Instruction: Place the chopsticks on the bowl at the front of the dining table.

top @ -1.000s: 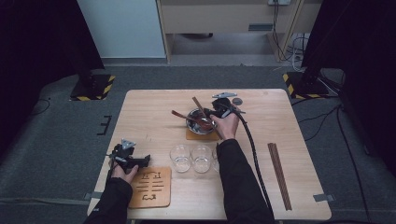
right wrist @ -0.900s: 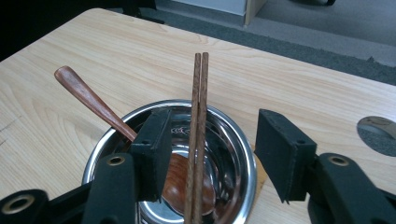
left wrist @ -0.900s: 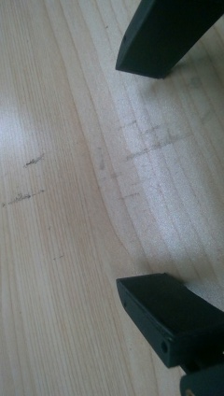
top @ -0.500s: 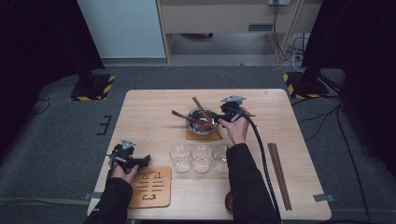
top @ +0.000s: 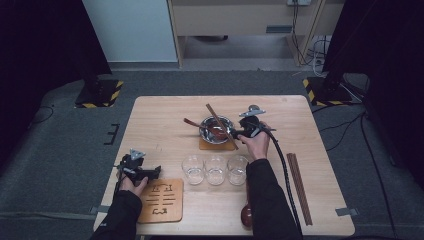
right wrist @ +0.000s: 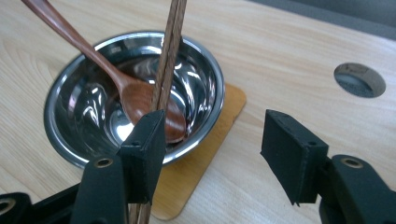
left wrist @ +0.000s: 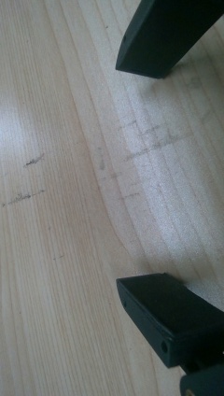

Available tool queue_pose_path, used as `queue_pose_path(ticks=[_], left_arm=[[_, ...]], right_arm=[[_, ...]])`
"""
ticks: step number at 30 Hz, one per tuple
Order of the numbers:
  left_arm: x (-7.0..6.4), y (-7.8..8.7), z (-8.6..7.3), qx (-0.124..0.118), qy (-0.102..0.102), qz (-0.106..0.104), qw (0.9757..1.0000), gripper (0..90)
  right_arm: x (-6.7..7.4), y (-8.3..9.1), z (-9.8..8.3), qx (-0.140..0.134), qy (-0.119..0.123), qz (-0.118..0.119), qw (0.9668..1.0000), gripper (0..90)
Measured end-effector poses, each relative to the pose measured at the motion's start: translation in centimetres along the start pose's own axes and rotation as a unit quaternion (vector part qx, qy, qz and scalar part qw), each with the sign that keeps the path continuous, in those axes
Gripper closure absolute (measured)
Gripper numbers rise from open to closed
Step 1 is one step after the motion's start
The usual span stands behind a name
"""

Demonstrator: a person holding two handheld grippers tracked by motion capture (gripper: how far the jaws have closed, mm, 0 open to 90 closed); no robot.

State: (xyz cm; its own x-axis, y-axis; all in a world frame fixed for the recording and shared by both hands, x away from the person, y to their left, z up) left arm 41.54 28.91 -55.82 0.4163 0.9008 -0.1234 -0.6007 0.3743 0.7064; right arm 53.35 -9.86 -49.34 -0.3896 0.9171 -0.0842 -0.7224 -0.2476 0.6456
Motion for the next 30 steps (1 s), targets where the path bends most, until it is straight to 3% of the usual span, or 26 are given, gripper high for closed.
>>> queue_pose_path(ticks=[12,30], left_arm=[[0.0,0.0,0.0,0.0,0.0,0.0,1.0,0.0],[0.0,0.0,0.0,0.0,0.0,0.0,1.0,0.0]], right_arm=[[0.22,-0.6,-0.6,0.016,0.01,-0.005,0.9998,39.0],[0.82,-0.57,-0.95,0.021,0.022,0.007,0.9995,38.3]])
Point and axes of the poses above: each handheld gripper's, and its own axes: y roughly backward along the jaws, z roughly out of its top, x roughly to its left, the point moved 3 cm from there along -y, roughly forward along the jaws, and after that the axes turned 10 degrees about -z, right-handed, at the moved point
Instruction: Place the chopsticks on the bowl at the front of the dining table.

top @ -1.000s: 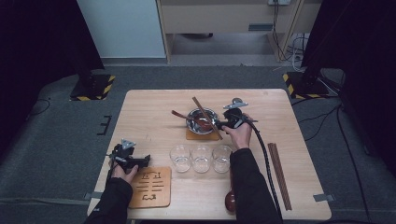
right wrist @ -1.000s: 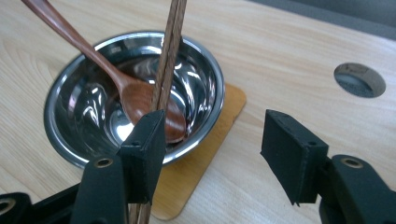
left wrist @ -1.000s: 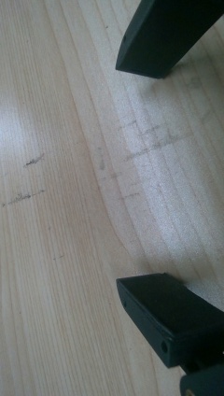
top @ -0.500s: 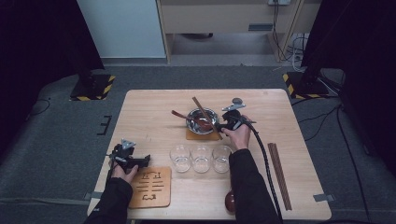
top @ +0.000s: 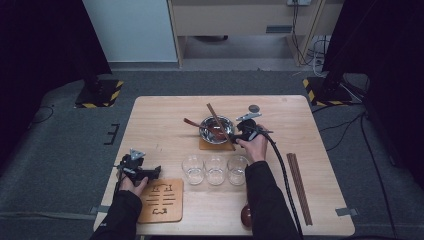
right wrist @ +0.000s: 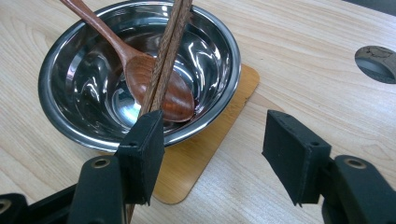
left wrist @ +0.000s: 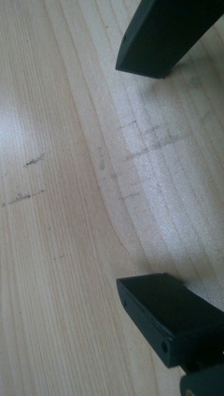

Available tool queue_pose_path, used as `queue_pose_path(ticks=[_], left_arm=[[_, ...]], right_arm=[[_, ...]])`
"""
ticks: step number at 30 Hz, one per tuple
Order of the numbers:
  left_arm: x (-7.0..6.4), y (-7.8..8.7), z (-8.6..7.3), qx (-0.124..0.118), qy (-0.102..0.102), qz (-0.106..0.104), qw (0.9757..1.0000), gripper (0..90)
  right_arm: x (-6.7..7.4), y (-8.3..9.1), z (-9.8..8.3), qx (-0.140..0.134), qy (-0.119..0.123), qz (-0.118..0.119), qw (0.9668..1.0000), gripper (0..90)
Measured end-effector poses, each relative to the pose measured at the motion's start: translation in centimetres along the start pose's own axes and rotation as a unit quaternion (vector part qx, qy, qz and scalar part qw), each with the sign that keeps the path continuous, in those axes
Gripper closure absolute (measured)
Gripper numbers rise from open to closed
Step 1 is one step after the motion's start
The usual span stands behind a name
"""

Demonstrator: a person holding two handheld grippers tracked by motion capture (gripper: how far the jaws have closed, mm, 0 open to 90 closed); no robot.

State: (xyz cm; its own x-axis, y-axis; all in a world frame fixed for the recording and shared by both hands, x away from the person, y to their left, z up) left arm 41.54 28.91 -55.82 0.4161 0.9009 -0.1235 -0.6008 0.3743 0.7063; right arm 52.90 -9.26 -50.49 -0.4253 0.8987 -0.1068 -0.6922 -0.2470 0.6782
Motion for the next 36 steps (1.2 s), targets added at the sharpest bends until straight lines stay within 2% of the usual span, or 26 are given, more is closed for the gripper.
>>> queue_pose_path(ticks=[21,36], left_arm=[[0.0,0.0,0.0,0.0,0.0,0.0,1.0,0.0],[0.0,0.0,0.0,0.0,0.0,0.0,1.0,0.0]], right_arm=[[2.0,0.2,0.2,-0.01,0.022,0.032,0.9992,36.8],[2.5,0.5,0.6,-0.021,0.03,0.037,0.9986,35.9]])
Point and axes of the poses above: each handheld gripper's, and its own axes: y roughly backward along the jaws, z roughly out of its top, x roughly to its left, the point moved 3 cm from there along -y, roughly forward along the jaws, and after that the axes turned 10 degrees about -z, right-handed, at the moved point
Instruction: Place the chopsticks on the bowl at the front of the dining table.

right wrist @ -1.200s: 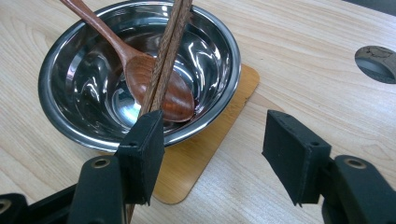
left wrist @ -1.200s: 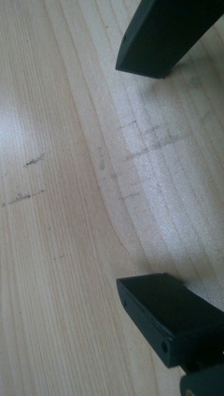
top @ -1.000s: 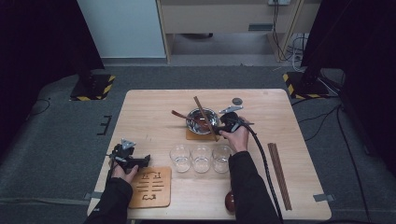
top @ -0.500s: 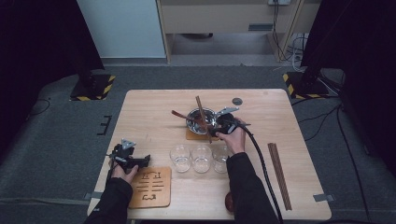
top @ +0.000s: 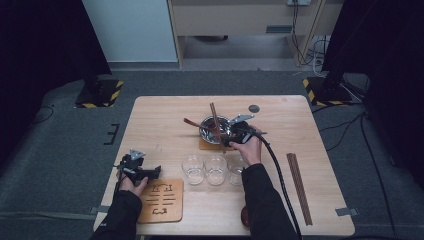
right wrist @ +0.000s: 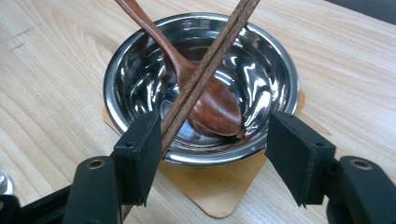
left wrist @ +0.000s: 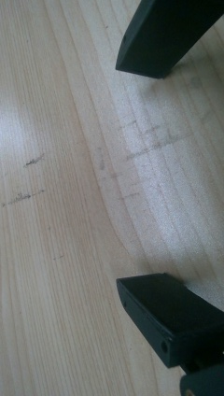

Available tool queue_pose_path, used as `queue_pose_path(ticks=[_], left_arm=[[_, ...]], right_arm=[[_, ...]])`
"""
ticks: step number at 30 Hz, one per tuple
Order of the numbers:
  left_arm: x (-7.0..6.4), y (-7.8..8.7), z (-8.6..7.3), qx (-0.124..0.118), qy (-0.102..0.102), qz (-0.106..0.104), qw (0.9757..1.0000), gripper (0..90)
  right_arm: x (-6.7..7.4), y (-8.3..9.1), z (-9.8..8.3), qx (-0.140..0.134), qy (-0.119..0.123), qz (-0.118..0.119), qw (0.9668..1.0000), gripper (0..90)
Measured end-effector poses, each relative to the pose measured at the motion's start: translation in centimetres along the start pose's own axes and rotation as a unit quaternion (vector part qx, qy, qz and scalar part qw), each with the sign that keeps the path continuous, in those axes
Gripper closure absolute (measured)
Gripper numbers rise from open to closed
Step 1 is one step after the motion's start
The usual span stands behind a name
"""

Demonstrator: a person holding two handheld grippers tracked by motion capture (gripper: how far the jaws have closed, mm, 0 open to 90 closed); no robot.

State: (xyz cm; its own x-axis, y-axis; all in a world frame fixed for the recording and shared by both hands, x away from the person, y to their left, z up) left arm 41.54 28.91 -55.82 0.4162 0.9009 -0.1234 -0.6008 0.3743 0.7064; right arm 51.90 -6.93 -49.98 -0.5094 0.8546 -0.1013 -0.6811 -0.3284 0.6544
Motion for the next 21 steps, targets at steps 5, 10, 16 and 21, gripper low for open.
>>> queue_pose_path(ticks=[5,10,16,21], left_arm=[[0.0,0.0,0.0,0.0,0.0,0.0,1.0,0.0],[0.0,0.0,0.0,0.0,0.0,0.0,1.0,0.0],[0.0,0.0,0.0,0.0,0.0,0.0,1.0,0.0],[0.0,0.0,0.0,0.0,0.0,0.0,1.0,0.0]], right_arm=[[-0.33,-0.06,-0.07,0.004,-0.001,-0.006,1.0,35.9],[-0.22,-0.16,-0.21,0.01,0.006,-0.007,0.9999,35.7],[0.29,-0.31,-0.21,0.008,0.01,-0.003,0.9999,34.9],[0.46,-0.31,-0.22,0.008,0.013,0.0,0.9999,34.3]])
Point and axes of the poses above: each handheld gripper's, and its own axes: y roughly backward along the jaws, z roughly out of its top, x roughly to its left, the point moved 3 cm from there along -y, roughly forward along the jaws, and after that the axes turned 10 degrees about -z, right-handed, at the moved point
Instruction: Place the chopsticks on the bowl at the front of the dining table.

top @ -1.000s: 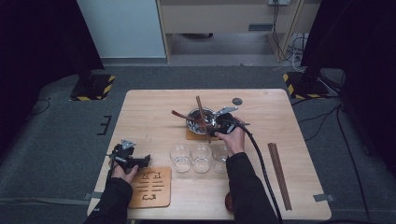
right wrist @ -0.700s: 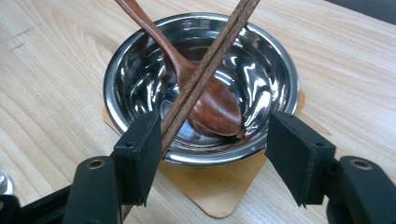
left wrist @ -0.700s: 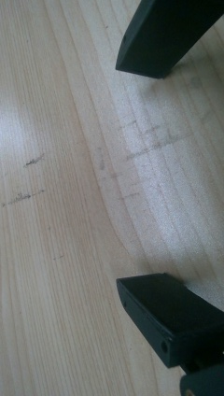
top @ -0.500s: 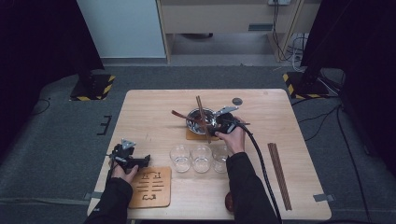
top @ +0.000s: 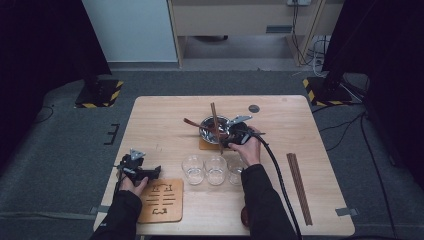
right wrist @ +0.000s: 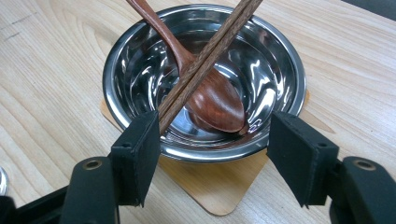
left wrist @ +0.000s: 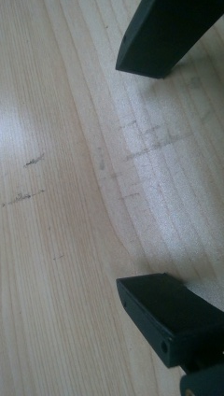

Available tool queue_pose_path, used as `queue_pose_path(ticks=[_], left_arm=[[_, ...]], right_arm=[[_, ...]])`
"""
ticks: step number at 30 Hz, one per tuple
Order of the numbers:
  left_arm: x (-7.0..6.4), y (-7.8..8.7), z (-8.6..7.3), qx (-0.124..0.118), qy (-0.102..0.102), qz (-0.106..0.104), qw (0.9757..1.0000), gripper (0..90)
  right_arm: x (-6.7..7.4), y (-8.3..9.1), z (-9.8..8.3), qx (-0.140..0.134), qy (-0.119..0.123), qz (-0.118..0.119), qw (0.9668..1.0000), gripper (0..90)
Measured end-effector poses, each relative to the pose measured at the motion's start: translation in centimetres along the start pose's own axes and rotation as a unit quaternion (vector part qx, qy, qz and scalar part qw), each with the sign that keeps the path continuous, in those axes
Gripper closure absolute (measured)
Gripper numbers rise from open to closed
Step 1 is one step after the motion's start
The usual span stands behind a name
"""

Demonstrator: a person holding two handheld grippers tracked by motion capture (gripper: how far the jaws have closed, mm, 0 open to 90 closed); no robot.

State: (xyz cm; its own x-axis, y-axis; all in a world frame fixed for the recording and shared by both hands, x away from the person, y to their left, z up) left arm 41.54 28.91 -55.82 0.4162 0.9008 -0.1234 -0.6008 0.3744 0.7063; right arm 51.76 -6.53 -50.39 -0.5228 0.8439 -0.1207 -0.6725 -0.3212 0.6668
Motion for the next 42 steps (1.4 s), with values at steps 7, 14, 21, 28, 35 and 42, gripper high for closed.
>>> queue_pose_path(ticks=[7,14,21,28,35,42], left_arm=[[0.0,0.0,0.0,0.0,0.0,0.0,1.0,0.0],[0.0,0.0,0.0,0.0,0.0,0.0,1.0,0.0],[0.0,0.0,0.0,0.0,0.0,0.0,1.0,0.0],[0.0,0.0,0.0,0.0,0.0,0.0,1.0,0.0],[0.0,0.0,0.0,0.0,0.0,0.0,1.0,0.0],[0.0,0.0,0.0,0.0,0.0,0.0,1.0,0.0]], right_arm=[[0.4,-0.1,0.1,-0.004,0.003,0.007,1.0,33.7],[0.9,-0.1,0.3,-0.004,0.007,0.012,0.9999,32.9],[1.1,-0.3,0.3,-0.002,0.01,0.016,0.9998,32.4],[1.2,-0.2,0.5,-0.006,0.006,0.018,0.9998,32.0],[0.9,0.2,1.1,-0.018,-0.013,0.018,0.9996,32.3],[0.6,0.6,1.9,-0.029,-0.021,0.013,0.9993,33.4]])
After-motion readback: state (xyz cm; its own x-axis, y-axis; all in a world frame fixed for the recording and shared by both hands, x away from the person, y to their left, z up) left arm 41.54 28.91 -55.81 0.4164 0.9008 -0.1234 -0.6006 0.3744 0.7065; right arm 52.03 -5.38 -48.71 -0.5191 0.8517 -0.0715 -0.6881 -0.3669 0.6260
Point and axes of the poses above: each handheld gripper's, and its own axes: y roughly backward along the jaws, z roughly out of its top, x roughly to its left, the point moved 3 cm from there along -y, roughly forward along the jaws, and after that the axes turned 10 degrees about -z, right-handed, at the moved point
